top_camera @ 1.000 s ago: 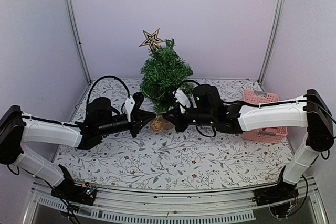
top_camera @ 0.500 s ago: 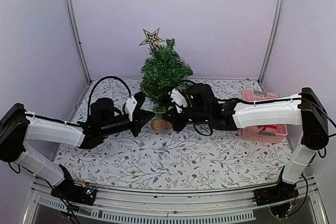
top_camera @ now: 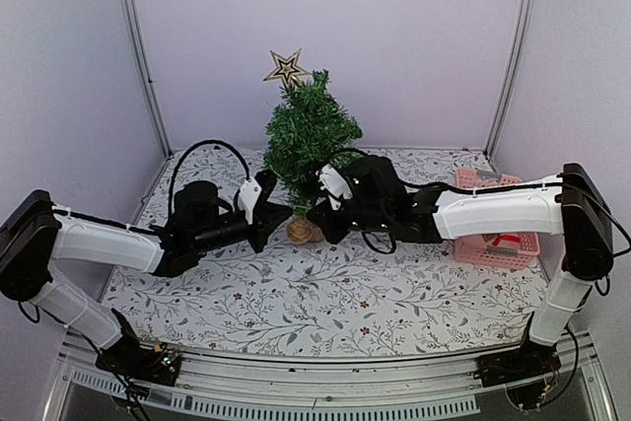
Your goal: Decorate the small christmas tree
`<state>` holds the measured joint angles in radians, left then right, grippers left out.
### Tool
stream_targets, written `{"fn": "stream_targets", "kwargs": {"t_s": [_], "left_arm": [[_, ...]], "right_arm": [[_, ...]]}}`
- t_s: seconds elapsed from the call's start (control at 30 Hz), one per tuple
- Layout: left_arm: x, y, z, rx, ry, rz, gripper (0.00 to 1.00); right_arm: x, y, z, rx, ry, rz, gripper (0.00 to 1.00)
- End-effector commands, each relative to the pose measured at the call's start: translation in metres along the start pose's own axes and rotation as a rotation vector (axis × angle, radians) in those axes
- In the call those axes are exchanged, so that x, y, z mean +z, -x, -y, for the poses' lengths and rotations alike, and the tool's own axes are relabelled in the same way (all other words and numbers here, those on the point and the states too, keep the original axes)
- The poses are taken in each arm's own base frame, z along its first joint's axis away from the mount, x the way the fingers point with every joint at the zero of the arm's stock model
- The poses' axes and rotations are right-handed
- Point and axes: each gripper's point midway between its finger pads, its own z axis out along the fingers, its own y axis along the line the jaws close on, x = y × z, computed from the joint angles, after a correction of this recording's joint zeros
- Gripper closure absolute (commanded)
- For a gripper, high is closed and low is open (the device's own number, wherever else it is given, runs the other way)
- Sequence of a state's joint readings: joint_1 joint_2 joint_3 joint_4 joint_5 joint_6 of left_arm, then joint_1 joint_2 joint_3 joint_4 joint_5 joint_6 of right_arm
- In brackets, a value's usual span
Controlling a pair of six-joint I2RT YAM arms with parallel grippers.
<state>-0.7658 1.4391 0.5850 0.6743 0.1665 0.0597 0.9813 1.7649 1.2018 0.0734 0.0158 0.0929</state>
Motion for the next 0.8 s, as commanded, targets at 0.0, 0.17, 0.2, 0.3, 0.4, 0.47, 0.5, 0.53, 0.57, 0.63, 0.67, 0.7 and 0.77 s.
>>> {"fn": "stream_targets", "kwargs": {"t_s": [0.0,0.17,0.2,0.3,0.4,0.47,0.5,0.53,0.57,0.63,0.67,0.7,0.77], "left_arm": [[0.002,0.006,-0.003,0.019,0.015,0.015,1.00],[0.000,0.001,0.000,0.019,0.001,0.005,0.89],[-0.001,0.000,0.000,0.018,-0.002,0.002,0.87],[-0.002,-0.001,0.002,0.018,-0.011,-0.001,0.80],[-0.003,-0.003,0.005,0.019,-0.022,-0.005,0.72],[-0.005,-0.005,0.006,0.017,-0.025,-0.008,0.66],[-0.006,-0.006,0.007,0.016,-0.026,-0.009,0.64],[-0.008,-0.006,0.007,0.014,-0.028,-0.008,0.62],[-0.010,-0.006,0.007,0.013,-0.026,-0.005,0.60],[-0.016,-0.005,0.007,0.005,-0.020,0.003,0.56],[-0.019,-0.006,0.007,0.002,-0.015,0.002,0.53],[-0.022,-0.007,0.006,-0.003,-0.006,0.002,0.51],[-0.029,-0.009,0.003,-0.016,0.016,0.001,0.46]], "right_arm": [[0.006,-0.005,0.009,0.012,-0.039,-0.023,0.87],[0.006,-0.010,0.008,0.008,-0.030,-0.034,0.76],[0.005,-0.011,0.008,0.007,-0.026,-0.033,0.75],[0.004,-0.013,0.006,0.005,-0.014,-0.029,0.73],[0.000,-0.013,0.005,0.004,-0.004,-0.020,0.71],[-0.001,-0.014,0.005,0.003,-0.004,-0.020,0.70],[-0.002,-0.015,0.000,0.002,0.023,-0.021,0.70],[-0.003,-0.016,-0.002,0.000,0.032,-0.022,0.69],[-0.004,-0.018,-0.003,-0.002,0.036,-0.024,0.68],[-0.007,-0.020,-0.004,-0.004,0.043,-0.024,0.66],[-0.009,-0.023,-0.004,-0.006,0.043,-0.024,0.64],[-0.010,-0.024,-0.004,-0.007,0.044,-0.025,0.63],[-0.014,-0.026,-0.003,-0.005,0.041,-0.023,0.60]]}}
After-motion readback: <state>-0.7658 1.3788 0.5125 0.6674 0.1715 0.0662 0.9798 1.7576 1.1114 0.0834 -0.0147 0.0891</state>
